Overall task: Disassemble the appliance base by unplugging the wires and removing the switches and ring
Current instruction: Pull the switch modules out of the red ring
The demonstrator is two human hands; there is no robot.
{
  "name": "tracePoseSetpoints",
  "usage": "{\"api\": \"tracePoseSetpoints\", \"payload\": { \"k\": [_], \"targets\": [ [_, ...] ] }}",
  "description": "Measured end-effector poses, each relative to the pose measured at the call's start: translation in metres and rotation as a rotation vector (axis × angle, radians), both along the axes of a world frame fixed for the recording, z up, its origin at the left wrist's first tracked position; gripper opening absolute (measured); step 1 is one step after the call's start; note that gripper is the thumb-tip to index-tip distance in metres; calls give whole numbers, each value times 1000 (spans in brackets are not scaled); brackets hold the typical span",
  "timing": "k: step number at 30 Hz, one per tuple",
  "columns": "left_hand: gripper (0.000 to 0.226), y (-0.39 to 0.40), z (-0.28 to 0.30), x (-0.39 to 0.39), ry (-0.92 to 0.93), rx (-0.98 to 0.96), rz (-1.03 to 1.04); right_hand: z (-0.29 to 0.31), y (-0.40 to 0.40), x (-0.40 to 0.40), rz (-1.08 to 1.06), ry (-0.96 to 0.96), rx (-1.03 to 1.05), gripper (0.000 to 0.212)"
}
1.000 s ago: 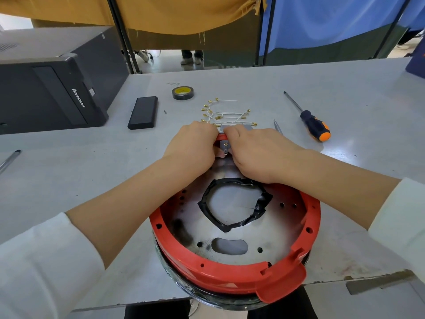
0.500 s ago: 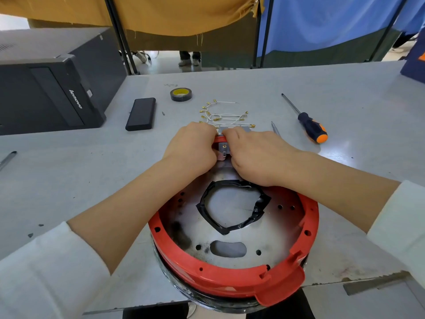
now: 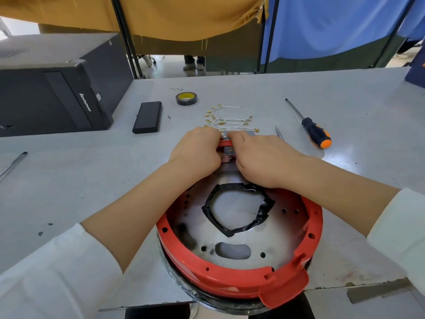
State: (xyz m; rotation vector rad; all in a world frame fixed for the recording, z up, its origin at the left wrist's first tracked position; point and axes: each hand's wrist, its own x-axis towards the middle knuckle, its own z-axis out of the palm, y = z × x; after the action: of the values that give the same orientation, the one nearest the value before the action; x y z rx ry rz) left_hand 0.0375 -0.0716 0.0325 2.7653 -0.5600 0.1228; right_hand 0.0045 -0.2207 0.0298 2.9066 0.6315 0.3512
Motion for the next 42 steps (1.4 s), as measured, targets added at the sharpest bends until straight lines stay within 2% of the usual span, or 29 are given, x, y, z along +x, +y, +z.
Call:
{"api": "tracePoseSetpoints", "payload": {
  "k": [6, 11, 18, 21, 24, 26, 28, 31, 34, 37, 39, 40, 42],
  "targets": [
    [14, 5, 2, 1, 31, -43, -71, -2, -1, 0, 7, 2, 79, 31],
    [6, 3, -2, 1, -22, -8, -27, -5, -1, 2, -2, -26, 43, 25],
    [11, -3, -2, -1, -51, 21, 42, -6, 2, 4, -43, -33, 76, 24],
    [11, -3, -1, -4, -32, 1, 45, -2, 3, 2, -84, 27, 203, 28],
    [13, -1, 0, -6, -18, -51, 28, 9, 3, 4, -198, 245, 480, 36],
    [29, 0, 0, -7, -10, -62, 11, 15, 1, 10, -235, 383, 777, 32],
    [44, 1, 0, -9, -10, -73, -7, 17, -3, 17, -260, 430, 935, 26],
    [62, 2, 1, -10, 10, -95, -18, 18, -8, 21, -248, 549, 1012, 12],
    [65, 1, 0, -8, 11, -88, -23, 20, -10, 27, -242, 610, 1129, 4],
    [64, 0, -2, -7, -5, -89, -16, 25, -14, 35, -286, 620, 1363, 6],
    [58, 0, -2, -8, -40, -75, -15, 29, -25, 42, -334, 581, 1458, 18],
    [53, 0, -2, -8, -59, -67, -24, 31, -33, 46, -352, 553, 1457, 21],
    [44, 0, -2, -10, -84, -58, -46, 32, -51, 52, -382, 495, 1322, 20]
  ]
}}
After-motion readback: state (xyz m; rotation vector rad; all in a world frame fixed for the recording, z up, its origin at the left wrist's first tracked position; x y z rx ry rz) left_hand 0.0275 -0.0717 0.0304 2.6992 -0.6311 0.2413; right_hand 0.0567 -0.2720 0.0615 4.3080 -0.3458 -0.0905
